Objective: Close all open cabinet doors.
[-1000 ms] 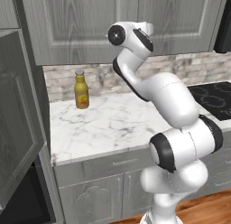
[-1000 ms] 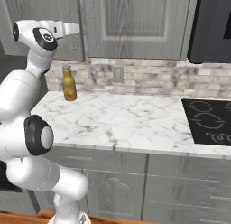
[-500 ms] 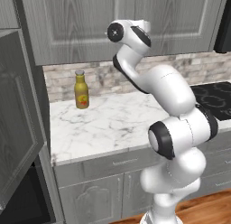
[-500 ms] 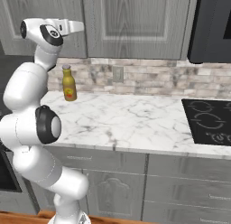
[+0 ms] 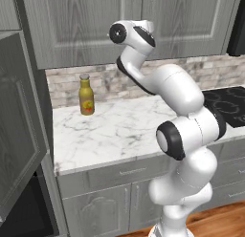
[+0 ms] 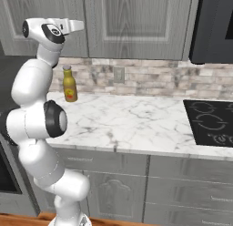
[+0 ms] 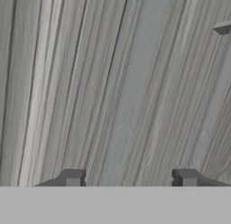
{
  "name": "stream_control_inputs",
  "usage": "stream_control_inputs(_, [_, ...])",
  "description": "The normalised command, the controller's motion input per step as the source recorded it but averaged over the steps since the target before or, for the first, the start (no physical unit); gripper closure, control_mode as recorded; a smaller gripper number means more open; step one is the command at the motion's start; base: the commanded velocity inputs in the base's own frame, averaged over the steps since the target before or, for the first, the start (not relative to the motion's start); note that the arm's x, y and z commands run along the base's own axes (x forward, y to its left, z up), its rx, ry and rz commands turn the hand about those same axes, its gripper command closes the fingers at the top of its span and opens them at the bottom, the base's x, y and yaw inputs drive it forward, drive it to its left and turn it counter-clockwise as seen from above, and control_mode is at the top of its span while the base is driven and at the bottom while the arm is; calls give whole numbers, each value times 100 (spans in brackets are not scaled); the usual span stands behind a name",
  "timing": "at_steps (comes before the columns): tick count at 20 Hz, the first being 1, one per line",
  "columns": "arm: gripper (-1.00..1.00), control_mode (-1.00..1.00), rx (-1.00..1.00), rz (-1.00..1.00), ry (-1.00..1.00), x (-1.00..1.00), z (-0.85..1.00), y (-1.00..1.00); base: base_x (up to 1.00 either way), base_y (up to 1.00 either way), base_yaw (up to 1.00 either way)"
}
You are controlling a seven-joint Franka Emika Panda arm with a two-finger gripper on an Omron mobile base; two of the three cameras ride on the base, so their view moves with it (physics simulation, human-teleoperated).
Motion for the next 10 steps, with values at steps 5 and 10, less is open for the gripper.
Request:
stream_control_inputs(5, [-100,-100,0,-1,0,34,0,0,0,0,0])
stream_control_inputs(10, [-100,-100,0,0,0,6,0,0,0,0,0])
